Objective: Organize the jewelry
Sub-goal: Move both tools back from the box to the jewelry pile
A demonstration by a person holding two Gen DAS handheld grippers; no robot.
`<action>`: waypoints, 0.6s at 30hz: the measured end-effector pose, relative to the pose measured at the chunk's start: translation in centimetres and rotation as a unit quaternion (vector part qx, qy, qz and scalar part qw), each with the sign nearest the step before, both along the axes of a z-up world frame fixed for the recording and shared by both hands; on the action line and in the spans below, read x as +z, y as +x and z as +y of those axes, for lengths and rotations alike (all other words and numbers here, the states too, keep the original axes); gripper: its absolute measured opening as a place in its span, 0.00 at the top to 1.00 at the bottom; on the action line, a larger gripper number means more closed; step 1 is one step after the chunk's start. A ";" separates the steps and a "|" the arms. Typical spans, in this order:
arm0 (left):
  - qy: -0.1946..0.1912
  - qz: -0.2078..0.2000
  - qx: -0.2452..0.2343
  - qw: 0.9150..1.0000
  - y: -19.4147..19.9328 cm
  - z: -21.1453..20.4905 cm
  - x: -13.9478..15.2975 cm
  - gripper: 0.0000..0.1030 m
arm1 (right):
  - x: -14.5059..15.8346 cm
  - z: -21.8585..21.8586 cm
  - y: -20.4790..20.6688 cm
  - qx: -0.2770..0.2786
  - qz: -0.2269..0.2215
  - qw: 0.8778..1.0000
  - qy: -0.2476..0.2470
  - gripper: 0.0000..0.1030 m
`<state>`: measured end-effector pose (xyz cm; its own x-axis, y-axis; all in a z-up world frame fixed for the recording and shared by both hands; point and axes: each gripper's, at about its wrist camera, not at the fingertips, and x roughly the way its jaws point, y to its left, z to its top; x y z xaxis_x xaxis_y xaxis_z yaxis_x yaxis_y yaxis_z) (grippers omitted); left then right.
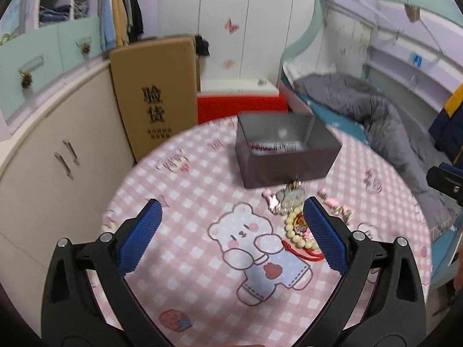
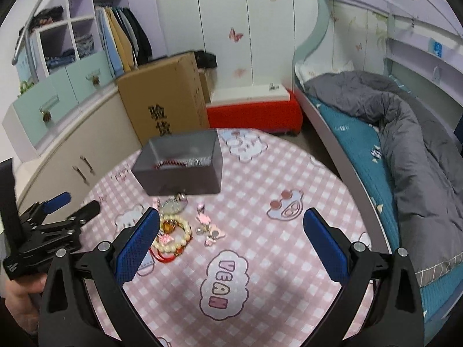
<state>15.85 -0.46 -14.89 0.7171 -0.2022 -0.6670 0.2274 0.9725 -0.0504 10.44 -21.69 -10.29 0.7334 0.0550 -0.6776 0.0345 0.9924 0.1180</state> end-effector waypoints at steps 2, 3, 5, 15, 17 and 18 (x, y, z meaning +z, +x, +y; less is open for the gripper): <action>0.000 0.016 -0.001 1.000 1.1 -0.5 -1.2 0.07 | -0.7 0.1 0.4 0.005 0.012 1.000 0.002 0.07; 0.002 0.026 -0.001 1.000 1.8 -0.9 -1.9 0.07 | -1.0 0.1 0.5 0.006 0.017 1.000 0.001 0.07; 0.007 0.040 -0.001 0.999 2.8 -1.5 -2.9 0.07 | -1.5 0.0 0.8 0.008 0.026 1.000 0.002 0.07; 0.036 0.082 0.007 0.996 7.5 -3.7 -6.1 0.08 | -3.6 -0.3 1.9 0.020 0.058 0.998 0.008 0.07; 0.038 0.097 0.005 0.995 8.0 -3.9 -6.7 0.17 | -3.9 -0.3 2.2 0.024 0.063 0.998 0.008 0.07; 0.027 0.101 0.004 0.995 8.1 -3.9 -6.9 0.18 | -4.1 -0.3 2.3 0.025 0.066 0.997 0.007 0.07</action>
<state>23.96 -4.34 -21.84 0.5686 -0.1578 -0.8073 0.2109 0.9766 -0.0423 12.76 -21.95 -14.43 0.6334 0.1003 -0.7673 0.0006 0.9915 0.1302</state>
